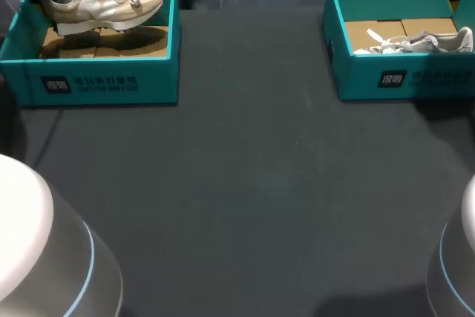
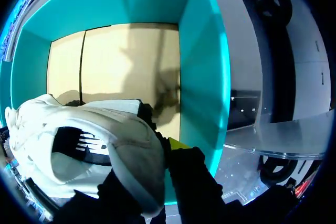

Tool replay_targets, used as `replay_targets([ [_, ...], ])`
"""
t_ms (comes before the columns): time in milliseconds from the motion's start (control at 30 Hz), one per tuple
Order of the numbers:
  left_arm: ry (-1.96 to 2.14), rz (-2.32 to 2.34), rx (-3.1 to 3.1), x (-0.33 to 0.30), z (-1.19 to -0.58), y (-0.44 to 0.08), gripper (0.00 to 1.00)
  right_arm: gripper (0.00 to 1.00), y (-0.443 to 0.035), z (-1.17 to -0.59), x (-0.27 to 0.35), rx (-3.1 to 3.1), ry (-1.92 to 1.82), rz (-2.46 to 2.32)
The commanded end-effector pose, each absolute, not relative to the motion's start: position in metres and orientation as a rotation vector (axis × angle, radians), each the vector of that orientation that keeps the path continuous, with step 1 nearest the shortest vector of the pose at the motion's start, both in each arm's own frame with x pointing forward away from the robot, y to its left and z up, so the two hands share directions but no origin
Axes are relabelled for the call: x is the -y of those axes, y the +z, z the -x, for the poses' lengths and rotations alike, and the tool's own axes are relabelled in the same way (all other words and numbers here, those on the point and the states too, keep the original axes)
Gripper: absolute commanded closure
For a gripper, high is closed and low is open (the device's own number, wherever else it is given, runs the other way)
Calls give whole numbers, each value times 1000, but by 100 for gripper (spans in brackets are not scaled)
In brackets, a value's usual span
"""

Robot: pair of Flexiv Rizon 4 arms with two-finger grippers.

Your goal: Take the shoe out of the shoebox, open the shoe tongue, remove and reinsert the insole, then place the shoe into the shoebox

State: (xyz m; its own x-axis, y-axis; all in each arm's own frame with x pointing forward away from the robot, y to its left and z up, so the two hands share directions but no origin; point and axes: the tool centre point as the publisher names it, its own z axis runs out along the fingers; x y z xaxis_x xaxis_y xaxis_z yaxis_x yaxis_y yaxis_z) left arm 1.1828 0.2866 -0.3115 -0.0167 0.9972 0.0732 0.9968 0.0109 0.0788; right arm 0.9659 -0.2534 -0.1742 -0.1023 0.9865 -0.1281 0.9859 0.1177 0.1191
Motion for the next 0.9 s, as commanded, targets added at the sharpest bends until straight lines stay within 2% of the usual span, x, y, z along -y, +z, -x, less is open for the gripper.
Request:
replay_targets([
  [33,192,-2194,-2243,-284,-1173,-271,100,0,-174,-965,253,-2210,5,-1977],
  [567,404,-2053,-2299,-271,-1142,-176,100,0,-174,-965,253,-2210,5,-1977],
  [900,263,-2138,-2209,-252,-1092,-125,100,0,-174,-965,253,-2210,5,-1977],
])
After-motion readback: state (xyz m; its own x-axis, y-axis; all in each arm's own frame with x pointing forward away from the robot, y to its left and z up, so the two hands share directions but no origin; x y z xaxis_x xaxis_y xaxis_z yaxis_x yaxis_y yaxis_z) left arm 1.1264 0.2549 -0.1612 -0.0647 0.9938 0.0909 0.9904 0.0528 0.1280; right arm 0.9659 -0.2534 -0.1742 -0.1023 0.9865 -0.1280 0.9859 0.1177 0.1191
